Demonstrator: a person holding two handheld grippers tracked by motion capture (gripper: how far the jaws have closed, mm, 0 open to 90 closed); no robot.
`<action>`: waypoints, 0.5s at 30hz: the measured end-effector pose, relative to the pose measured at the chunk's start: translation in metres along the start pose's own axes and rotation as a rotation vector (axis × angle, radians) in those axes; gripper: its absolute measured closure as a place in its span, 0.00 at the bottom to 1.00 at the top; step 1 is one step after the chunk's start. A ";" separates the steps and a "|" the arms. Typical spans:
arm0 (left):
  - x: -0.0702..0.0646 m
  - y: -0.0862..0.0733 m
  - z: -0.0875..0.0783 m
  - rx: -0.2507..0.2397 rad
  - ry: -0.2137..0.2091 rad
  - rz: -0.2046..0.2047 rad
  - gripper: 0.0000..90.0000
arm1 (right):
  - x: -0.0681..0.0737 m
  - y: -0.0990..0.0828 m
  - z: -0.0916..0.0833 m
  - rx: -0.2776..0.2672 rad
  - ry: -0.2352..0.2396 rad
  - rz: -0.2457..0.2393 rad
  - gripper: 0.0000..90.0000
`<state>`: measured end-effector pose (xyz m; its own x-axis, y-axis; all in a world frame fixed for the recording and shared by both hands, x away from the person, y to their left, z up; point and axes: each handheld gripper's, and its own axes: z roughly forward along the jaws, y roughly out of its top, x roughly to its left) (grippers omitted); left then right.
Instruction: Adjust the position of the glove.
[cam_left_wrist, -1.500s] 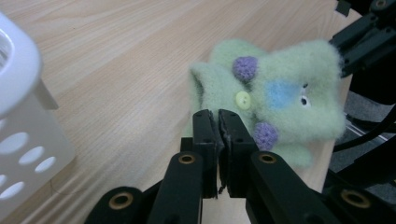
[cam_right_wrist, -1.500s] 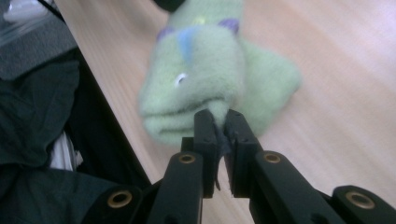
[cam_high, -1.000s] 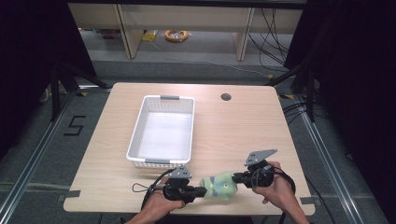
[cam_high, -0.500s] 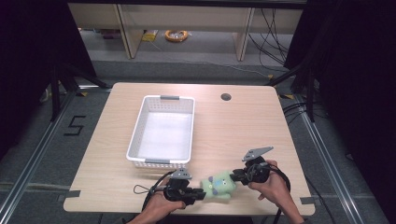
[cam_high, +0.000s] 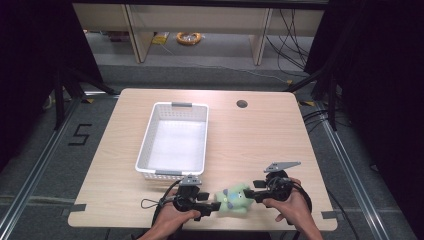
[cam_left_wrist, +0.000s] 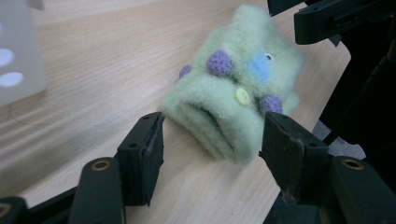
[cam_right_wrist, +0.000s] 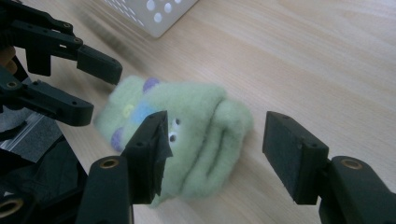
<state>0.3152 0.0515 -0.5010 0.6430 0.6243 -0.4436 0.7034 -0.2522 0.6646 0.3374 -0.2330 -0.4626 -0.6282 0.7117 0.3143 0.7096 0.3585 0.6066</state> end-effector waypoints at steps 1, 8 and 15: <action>0.000 0.000 0.001 0.003 0.003 -0.001 0.42 | -0.001 0.000 0.002 0.010 0.013 -0.002 0.46; 0.003 -0.001 0.010 0.012 0.016 -0.009 0.45 | -0.010 -0.005 0.020 0.057 -0.016 0.009 0.50; 0.004 0.001 0.018 0.018 0.006 -0.008 0.49 | -0.018 -0.008 0.025 0.076 0.023 0.048 0.51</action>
<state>0.3235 0.0406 -0.5131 0.6358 0.6305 -0.4451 0.7136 -0.2605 0.6503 0.3506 -0.2338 -0.4912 -0.5994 0.7155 0.3588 0.7607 0.3698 0.5335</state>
